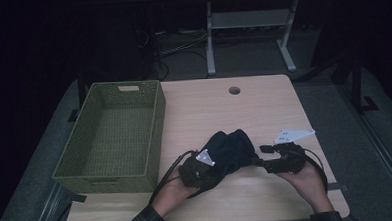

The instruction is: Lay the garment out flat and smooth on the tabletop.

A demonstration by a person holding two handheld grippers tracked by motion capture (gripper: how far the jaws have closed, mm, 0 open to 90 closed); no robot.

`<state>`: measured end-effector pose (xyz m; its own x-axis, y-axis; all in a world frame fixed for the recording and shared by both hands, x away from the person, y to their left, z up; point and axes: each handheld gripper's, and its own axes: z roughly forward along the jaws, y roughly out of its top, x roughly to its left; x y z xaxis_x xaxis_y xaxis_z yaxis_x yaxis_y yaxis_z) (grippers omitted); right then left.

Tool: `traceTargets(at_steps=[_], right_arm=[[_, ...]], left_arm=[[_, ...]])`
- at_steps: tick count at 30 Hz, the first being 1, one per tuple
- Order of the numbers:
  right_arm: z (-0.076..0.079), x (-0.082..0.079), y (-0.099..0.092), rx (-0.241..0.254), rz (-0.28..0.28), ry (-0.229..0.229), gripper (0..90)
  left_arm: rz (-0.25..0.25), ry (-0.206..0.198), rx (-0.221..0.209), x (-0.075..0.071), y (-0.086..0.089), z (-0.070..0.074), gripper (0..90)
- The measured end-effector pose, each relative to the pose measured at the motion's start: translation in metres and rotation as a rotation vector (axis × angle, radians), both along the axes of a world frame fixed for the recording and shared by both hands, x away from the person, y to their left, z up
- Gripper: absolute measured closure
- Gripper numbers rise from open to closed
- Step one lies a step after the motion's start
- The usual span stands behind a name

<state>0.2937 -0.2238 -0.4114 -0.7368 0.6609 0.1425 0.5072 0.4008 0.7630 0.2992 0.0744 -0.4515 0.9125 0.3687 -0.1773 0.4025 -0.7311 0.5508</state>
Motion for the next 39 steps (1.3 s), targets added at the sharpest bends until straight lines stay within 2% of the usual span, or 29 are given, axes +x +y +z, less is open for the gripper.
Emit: traceTargets(at_steps=[8,10,11,12,13,15,23,39], right_arm=[[-0.012,0.013,0.013,-0.001,0.046,0.024,51.4],[-0.015,0.017,0.017,-0.007,0.061,0.030,60.9],[-0.015,0.017,0.017,-0.007,0.061,0.030,60.9],[-0.015,0.018,0.017,-0.003,0.066,0.023,67.1],[-0.015,0.018,0.017,-0.003,0.066,0.023,67.1],[-0.015,0.018,0.016,0.000,0.069,0.010,75.0],[-0.005,0.015,0.012,0.021,0.062,-0.012,76.7],[0.028,0.027,0.007,0.018,0.019,-0.045,78.2]], left_arm=[[-0.003,0.003,0.000,0.000,0.000,0.000,90.0],[-0.004,0.002,0.001,0.000,0.000,0.000,90.0],[-0.003,0.001,0.002,0.000,0.000,0.000,90.0],[-0.003,0.002,0.002,0.000,0.000,0.000,90.0],[-0.003,0.002,0.003,0.000,0.000,0.000,90.0],[-0.003,0.000,0.004,0.000,0.000,0.000,90.0],[-0.002,0.002,0.003,0.000,0.000,0.000,90.0],[-0.020,0.019,0.006,0.001,-0.002,0.001,90.0]])
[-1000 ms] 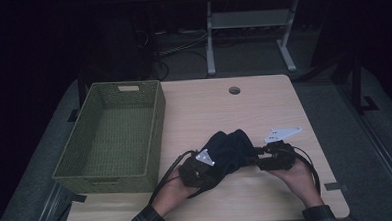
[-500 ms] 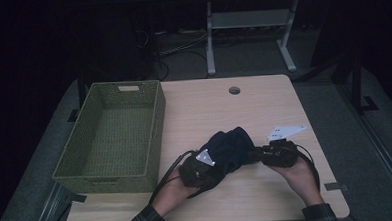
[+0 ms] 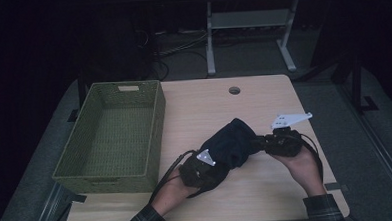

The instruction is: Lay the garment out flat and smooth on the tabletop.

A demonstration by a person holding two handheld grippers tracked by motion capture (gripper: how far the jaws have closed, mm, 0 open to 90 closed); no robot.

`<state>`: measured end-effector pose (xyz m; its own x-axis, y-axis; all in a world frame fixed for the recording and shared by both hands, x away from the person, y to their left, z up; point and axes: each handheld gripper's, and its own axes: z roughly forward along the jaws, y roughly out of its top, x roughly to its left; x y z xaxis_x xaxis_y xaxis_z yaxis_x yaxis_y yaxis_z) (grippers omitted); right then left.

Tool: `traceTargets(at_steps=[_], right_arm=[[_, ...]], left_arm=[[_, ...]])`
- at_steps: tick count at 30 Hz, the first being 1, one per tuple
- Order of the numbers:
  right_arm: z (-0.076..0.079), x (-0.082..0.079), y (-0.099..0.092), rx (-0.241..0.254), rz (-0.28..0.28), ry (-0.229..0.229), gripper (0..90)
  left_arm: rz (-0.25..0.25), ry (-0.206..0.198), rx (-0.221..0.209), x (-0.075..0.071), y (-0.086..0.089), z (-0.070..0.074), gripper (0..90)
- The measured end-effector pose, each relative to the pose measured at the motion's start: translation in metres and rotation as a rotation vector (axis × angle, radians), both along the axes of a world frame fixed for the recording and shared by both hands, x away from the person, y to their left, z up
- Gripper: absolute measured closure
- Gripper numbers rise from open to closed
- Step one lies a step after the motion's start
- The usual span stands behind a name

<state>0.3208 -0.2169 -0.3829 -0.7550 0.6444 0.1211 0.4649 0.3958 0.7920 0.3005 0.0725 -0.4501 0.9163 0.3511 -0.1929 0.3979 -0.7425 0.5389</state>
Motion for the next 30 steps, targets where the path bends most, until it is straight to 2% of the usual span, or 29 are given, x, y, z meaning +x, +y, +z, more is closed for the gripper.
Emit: traceTargets(at_steps=[6,16,24,25,29,30], right_arm=[[0.022,0.010,-0.005,-0.016,-0.039,-0.026,78.6],[0.047,0.031,-0.007,-0.030,-0.092,-0.049,79.1],[0.054,0.049,-0.004,-0.045,-0.118,-0.058,79.2],[0.054,0.056,-0.003,-0.047,-0.126,-0.061,79.2],[0.054,0.065,0.000,-0.051,-0.138,-0.053,79.2],[0.053,0.073,0.001,-0.059,-0.140,-0.052,79.2]], left_arm=[[-0.009,0.007,0.002,0.000,-0.001,0.000,90.0],[-0.020,0.017,0.001,0.000,-0.001,0.000,90.0],[-0.027,0.021,0.001,0.000,-0.002,0.000,90.0],[-0.028,0.021,0.001,0.000,-0.002,0.000,90.0],[-0.029,0.024,0.001,0.000,-0.002,0.000,90.0],[-0.033,0.023,0.004,0.000,-0.002,0.001,90.0]])
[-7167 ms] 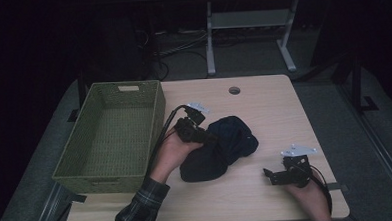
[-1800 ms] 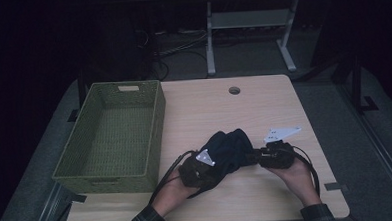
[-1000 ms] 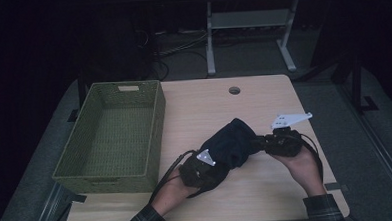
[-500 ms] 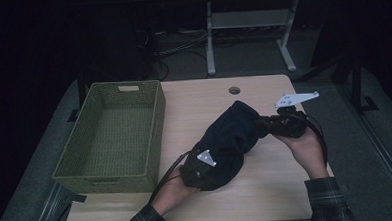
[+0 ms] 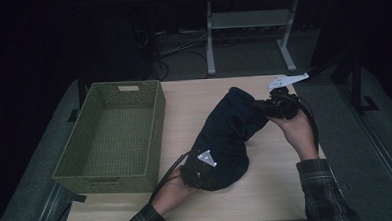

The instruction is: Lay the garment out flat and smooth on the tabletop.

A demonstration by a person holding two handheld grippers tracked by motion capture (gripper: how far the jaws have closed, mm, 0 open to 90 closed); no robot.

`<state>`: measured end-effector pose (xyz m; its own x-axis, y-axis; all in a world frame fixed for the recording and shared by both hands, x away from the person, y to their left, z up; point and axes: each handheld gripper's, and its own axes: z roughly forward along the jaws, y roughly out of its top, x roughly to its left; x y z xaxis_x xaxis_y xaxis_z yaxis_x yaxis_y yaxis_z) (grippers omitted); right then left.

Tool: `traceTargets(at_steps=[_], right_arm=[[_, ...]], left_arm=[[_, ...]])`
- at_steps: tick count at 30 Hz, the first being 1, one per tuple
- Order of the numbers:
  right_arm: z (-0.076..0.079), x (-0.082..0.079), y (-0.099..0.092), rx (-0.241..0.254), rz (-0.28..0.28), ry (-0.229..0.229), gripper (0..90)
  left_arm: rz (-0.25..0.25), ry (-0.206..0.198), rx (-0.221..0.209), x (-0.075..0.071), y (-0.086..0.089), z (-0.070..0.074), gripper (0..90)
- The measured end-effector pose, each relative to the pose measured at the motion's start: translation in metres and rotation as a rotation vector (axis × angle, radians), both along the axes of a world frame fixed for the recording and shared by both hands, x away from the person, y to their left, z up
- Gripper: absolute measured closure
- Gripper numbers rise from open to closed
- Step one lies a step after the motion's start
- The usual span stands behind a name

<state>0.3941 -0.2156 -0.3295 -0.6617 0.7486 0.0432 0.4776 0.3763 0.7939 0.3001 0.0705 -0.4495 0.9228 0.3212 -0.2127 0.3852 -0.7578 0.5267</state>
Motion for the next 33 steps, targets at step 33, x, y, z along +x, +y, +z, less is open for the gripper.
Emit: traceTargets(at_steps=[33], right_arm=[[-0.069,0.101,0.048,-0.058,-0.061,0.109,79.7]], left_arm=[[-0.005,0.021,-0.011,0.002,0.000,-0.001,90.0]])
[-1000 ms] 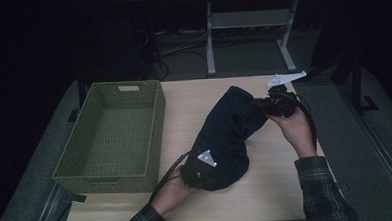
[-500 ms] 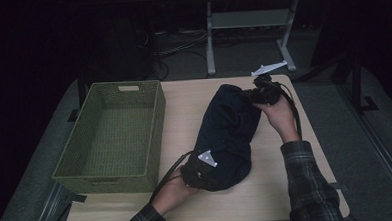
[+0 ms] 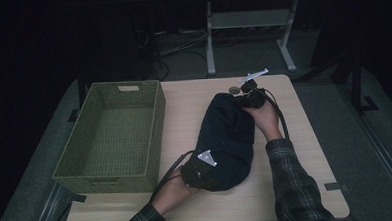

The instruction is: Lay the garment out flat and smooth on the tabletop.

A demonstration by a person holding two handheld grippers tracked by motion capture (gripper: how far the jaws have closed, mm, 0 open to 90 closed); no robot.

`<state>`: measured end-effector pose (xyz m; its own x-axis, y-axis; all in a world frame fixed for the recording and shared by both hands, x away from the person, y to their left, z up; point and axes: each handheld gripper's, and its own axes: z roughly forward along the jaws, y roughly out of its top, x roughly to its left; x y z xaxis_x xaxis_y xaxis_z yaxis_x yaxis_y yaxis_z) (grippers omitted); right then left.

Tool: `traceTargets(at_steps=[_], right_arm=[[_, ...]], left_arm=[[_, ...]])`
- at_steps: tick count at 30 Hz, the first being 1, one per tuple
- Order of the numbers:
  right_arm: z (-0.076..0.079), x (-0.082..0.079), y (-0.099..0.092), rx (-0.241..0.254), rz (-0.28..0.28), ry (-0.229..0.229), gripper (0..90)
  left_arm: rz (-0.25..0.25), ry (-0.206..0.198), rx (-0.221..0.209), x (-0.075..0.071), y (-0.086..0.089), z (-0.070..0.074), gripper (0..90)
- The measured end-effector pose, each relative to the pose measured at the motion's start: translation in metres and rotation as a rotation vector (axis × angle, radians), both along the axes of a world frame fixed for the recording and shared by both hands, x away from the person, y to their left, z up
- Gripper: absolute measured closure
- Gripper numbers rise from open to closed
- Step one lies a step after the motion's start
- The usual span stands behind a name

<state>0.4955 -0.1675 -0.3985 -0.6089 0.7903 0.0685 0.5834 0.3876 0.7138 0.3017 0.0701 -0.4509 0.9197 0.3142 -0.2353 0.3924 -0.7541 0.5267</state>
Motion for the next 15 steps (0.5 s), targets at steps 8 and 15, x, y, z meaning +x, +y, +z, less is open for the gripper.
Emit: traceTargets(at_steps=[8,15], right_arm=[[-0.007,0.003,-0.002,0.025,-0.028,0.008,56.2],[0.017,-0.018,-0.016,0.063,-0.030,-0.027,53.4]], left_arm=[[0.001,0.008,-0.007,0.001,0.000,-0.001,90.0],[0.014,0.006,-0.021,0.001,0.002,0.002,80.6]])
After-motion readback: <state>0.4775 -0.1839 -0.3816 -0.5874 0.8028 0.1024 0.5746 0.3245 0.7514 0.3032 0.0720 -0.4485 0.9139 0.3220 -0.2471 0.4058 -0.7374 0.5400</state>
